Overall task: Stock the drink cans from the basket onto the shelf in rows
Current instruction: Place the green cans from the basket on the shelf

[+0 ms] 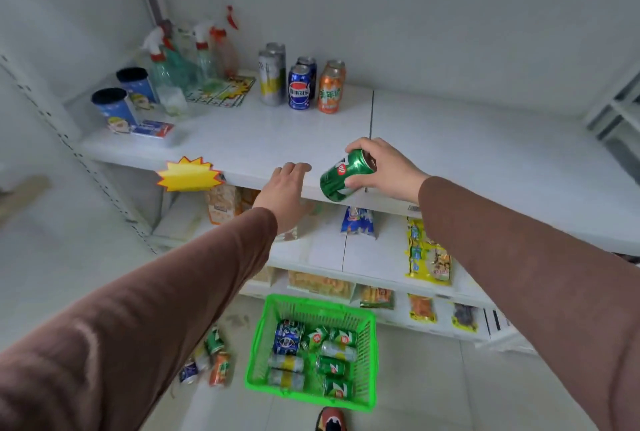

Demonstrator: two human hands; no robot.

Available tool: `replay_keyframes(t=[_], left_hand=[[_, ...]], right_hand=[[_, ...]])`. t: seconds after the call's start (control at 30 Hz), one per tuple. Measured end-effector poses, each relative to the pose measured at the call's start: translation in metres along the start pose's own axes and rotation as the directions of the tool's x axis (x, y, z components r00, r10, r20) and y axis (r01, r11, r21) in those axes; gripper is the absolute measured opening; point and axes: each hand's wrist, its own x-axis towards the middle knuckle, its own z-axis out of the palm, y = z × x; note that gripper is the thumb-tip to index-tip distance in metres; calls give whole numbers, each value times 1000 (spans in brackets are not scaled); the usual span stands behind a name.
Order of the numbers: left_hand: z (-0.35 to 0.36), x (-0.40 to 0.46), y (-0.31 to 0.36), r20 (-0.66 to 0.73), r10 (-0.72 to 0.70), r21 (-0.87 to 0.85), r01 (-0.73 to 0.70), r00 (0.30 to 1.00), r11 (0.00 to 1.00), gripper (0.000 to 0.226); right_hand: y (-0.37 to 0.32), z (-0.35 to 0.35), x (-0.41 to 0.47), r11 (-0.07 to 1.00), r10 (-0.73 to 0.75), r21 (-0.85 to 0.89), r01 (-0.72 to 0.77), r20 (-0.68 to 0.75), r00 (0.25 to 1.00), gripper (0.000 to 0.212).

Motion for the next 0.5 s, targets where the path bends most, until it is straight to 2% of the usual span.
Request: replay_keyframes(t=[0.17,0.5], left_hand=[[0,51,8,0,-9,13,9,1000,1000,70],[19,132,7,10,-64,26,64,998,998,71]], right_hand=[[14,-32,49,995,47,-91,-51,-48,998,70],[48,-29,152,951,110,-273,-148,-150,983,70]])
